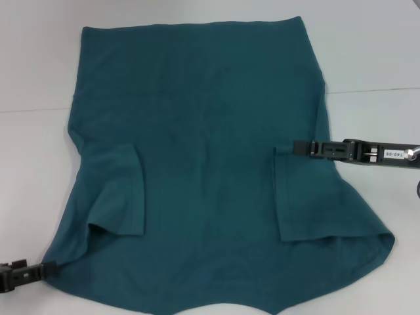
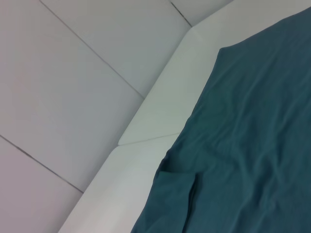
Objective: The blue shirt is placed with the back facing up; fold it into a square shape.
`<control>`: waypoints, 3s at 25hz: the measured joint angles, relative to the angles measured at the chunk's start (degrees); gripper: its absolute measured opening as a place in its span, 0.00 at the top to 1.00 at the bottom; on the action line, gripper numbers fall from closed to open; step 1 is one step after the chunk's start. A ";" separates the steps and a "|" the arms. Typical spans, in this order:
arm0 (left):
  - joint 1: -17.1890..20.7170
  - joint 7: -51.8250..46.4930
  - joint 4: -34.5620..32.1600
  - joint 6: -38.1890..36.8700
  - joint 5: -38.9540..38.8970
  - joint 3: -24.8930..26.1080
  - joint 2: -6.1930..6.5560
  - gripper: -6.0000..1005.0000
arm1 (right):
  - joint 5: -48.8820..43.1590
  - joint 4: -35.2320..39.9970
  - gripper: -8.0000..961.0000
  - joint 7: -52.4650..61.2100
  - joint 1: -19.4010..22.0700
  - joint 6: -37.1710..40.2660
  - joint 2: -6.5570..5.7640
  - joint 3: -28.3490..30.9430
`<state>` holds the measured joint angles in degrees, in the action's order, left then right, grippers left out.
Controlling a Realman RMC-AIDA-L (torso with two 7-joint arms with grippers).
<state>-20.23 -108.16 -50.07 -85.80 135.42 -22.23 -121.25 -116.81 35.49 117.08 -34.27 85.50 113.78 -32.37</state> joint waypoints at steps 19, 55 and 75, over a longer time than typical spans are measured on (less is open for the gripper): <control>-2.56 -3.45 0.59 -0.35 2.64 -4.12 0.00 0.10 | 0.01 0.02 0.05 0.61 0.05 0.46 -0.69 1.19; -4.63 -6.51 -0.12 2.83 2.34 -7.51 0.17 0.70 | 0.55 0.02 0.05 0.78 0.65 0.65 -0.85 1.33; -4.45 -7.20 -0.82 -0.07 2.34 -6.99 0.49 0.97 | -9.31 0.03 0.05 6.27 2.11 0.98 -3.70 0.68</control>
<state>-24.68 -115.36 -50.89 -85.87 137.75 -29.21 -120.75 -126.12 35.52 123.34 -32.16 86.49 110.08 -31.69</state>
